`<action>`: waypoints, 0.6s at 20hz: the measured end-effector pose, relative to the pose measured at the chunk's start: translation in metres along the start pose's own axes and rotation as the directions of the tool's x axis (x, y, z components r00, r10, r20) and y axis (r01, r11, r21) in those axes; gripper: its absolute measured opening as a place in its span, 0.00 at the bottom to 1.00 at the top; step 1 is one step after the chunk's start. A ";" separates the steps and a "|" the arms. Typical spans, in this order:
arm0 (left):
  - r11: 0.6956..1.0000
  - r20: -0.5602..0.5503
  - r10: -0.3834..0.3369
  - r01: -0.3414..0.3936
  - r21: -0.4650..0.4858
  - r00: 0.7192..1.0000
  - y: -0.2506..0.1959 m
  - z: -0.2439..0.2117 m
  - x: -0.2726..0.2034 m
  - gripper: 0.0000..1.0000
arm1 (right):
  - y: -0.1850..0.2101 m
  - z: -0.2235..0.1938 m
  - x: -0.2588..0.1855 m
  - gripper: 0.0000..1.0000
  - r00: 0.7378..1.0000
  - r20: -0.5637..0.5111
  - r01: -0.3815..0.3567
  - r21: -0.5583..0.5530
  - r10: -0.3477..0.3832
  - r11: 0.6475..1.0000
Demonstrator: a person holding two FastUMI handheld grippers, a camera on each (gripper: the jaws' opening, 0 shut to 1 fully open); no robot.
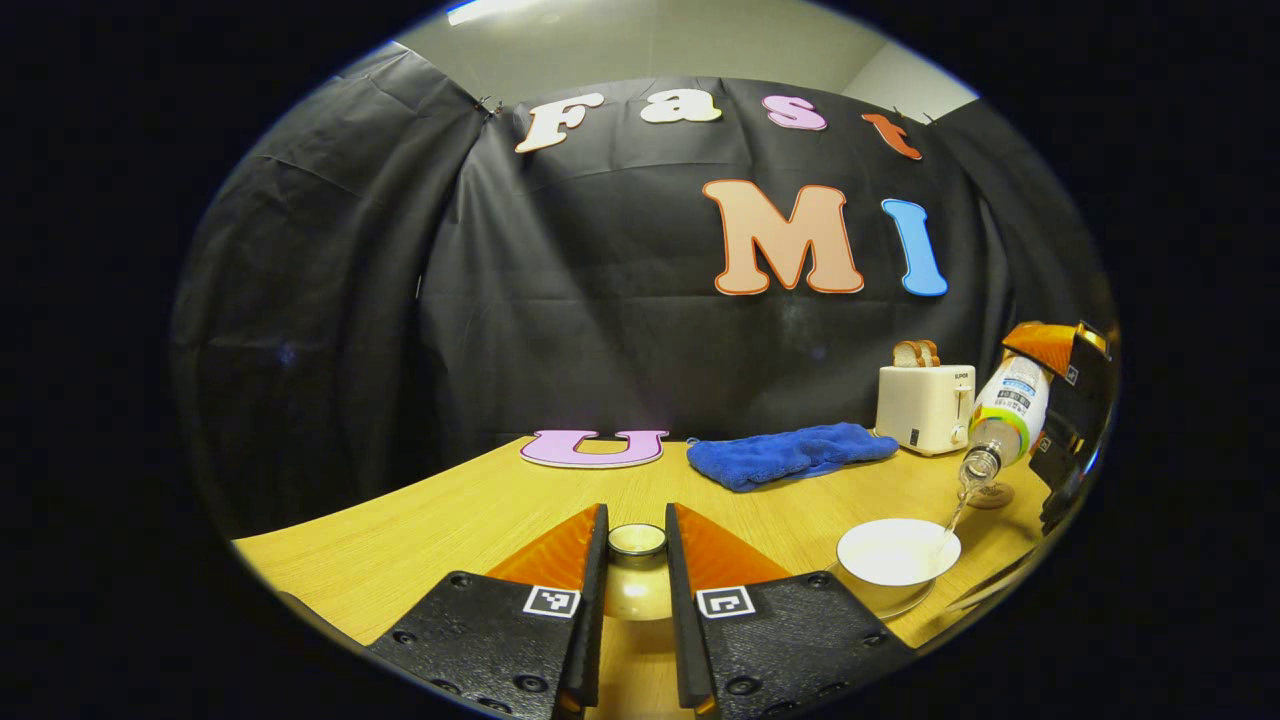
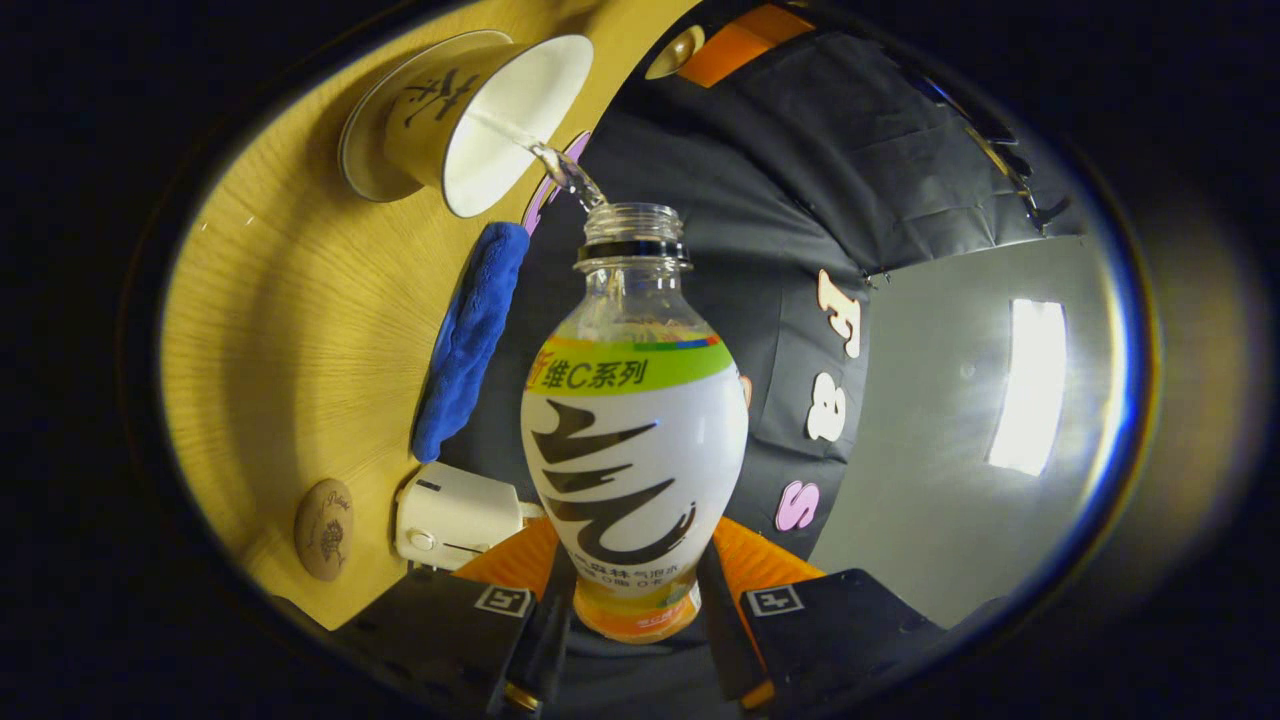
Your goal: Open the teacup lid with one hand, grasp the water bottle and pour water into the teacup with the other hand; after pouring, place the water bottle on the coaster and then close the teacup lid.
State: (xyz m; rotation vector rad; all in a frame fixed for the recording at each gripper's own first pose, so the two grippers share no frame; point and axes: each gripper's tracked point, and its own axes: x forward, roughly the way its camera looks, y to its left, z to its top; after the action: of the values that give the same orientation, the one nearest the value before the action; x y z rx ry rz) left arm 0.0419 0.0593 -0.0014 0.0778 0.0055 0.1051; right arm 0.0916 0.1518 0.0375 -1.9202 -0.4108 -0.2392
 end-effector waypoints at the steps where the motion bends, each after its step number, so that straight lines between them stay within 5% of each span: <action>1: 1.000 0.000 0.000 0.000 0.000 1.000 0.000 -0.001 0.000 0.28 | -0.001 0.001 -0.001 0.63 1.000 0.005 0.000 -0.004 0.000 1.000; 12: 1.000 0.000 0.000 0.000 0.000 1.000 0.000 0.000 0.000 0.28 | -0.006 0.015 -0.003 0.63 0.997 0.070 0.046 -0.088 -0.040 0.995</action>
State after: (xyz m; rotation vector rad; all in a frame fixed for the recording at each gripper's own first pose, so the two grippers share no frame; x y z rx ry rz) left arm 0.0418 0.0594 -0.0018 0.0775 0.0051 0.1055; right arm 0.0863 0.1675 0.0365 -2.0128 -0.4949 -0.2241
